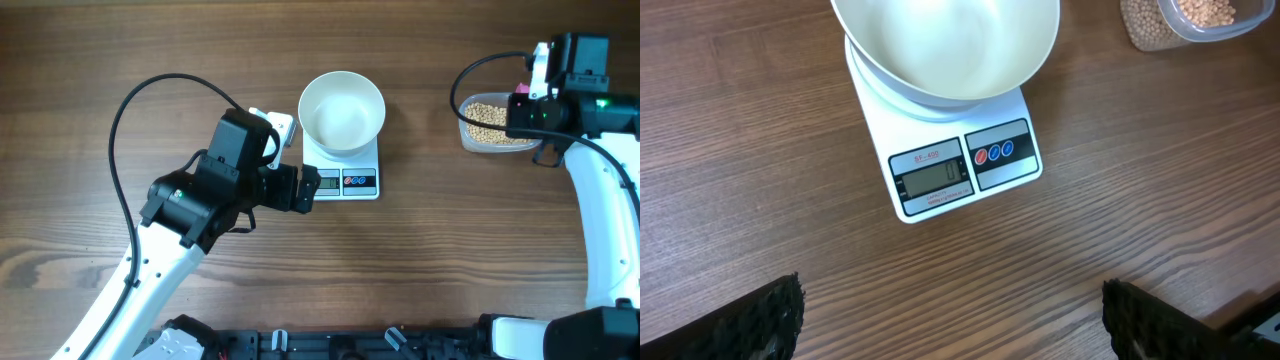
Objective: Scoop item into bowl and weigh 150g on scale
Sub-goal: 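Lower the pink scoop with the right gripper into the soybeans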
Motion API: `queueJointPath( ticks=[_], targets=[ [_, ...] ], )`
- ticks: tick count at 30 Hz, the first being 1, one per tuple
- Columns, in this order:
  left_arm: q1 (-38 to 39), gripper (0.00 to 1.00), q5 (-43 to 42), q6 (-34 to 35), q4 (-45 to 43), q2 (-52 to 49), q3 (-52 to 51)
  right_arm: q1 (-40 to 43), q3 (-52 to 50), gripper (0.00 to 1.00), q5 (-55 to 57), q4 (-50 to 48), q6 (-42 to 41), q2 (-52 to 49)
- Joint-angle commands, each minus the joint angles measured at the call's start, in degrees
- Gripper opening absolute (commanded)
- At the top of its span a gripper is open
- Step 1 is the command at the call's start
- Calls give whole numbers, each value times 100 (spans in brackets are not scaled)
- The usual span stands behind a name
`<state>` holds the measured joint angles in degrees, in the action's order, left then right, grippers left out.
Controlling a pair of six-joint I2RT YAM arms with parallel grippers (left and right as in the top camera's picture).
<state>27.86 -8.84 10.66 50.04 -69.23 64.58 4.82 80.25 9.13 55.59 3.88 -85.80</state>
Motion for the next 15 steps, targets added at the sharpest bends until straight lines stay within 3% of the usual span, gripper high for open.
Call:
queueJointPath(
  ticks=[1,10,15],
  targets=[
    [31,100,-50,11,-13,-33,26,-2,-72,4,140,-66,260,-199],
    [31,100,-50,11,-13,-33,26,273,-76,4,101,-52,223,-898],
    [31,100,-50,11,-13,-33,26,426,-76,4,-516,-149,529,-1137]
  ],
)
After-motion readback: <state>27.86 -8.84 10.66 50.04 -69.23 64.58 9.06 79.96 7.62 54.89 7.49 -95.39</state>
